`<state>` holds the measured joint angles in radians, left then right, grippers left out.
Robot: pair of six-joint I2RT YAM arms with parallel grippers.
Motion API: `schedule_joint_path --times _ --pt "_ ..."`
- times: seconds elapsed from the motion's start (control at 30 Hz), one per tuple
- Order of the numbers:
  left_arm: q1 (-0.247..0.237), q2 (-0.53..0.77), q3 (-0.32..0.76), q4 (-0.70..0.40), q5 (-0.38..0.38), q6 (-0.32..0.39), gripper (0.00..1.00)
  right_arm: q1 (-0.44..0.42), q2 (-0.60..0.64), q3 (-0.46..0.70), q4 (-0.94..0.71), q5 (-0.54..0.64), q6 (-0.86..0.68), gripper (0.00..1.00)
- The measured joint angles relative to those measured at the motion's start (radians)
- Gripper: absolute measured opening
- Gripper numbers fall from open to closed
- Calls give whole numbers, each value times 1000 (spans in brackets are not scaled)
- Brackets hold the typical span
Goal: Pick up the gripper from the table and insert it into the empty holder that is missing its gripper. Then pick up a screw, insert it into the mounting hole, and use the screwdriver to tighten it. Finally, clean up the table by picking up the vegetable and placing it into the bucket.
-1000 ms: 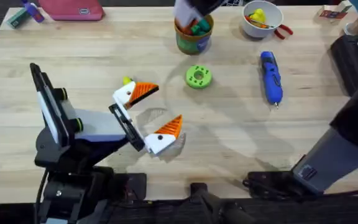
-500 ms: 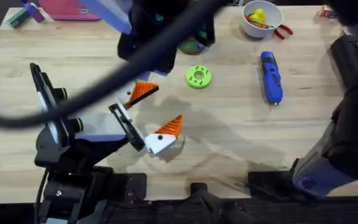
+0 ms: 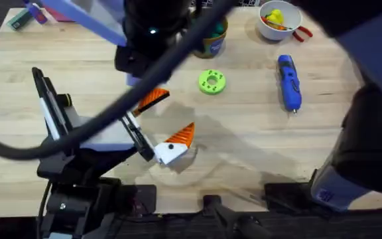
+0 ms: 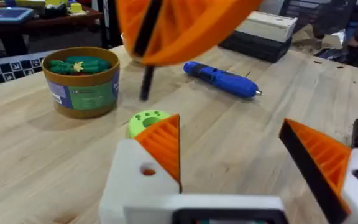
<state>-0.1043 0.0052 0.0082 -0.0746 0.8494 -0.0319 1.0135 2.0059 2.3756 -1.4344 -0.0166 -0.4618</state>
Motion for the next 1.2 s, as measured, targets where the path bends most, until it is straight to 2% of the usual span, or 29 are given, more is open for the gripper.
schedule_joint_path --times 0.23,0.57,1.2 --pt "0 0 0 0 0 0 985 8 30 0 24 -1 1 6" --pt "0 0 0 0 0 0 985 8 34 0 -14 -60 5 6" --pt "0 0 0 0 0 0 985 19 69 0 -6 -76 5 6"
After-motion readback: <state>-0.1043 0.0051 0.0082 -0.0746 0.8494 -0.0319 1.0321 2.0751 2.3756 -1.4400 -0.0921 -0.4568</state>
